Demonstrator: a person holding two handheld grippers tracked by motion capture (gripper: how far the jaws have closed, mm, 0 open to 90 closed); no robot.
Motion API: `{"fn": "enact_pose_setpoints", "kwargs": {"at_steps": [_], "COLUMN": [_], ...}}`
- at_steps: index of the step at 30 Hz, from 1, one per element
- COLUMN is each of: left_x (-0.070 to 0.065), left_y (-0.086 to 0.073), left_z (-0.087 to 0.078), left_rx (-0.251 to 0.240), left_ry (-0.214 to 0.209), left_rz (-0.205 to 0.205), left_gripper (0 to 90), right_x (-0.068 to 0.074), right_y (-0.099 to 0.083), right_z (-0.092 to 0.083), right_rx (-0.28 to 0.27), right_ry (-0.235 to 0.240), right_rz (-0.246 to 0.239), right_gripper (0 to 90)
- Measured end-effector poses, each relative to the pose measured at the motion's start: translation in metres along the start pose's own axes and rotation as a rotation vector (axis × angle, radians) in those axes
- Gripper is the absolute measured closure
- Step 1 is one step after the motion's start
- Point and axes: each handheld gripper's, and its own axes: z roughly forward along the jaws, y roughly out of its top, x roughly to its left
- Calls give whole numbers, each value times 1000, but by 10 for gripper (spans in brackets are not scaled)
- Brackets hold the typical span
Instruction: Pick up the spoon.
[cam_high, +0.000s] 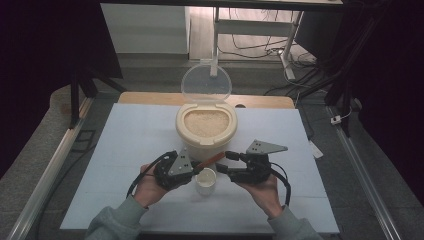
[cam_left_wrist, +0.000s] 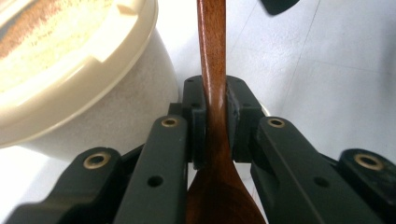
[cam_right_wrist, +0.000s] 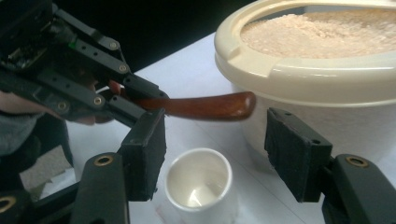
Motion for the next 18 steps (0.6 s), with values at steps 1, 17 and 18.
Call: {"fn": "enact_pose_setpoints", "kwargs": {"at_steps": [1, 17, 18], "left_x": [-1, -7, -7], "left_y": [0, 1, 1], "left_z": [0, 5, 5], "left_rx": [-3, -4, -3], "left_ry": [-2, 18, 19], "left_rz": [2, 22, 20], "left_gripper": [791, 791, 792], "right_x": [0, 4, 4], "right_y": [0, 1, 1], "right_z": [1, 8, 8], "right_rx": [-3, -96, -103], "right_ry": [5, 26, 30], "right_rz": [6, 95, 99], "right_gripper": [392, 596, 611]}}
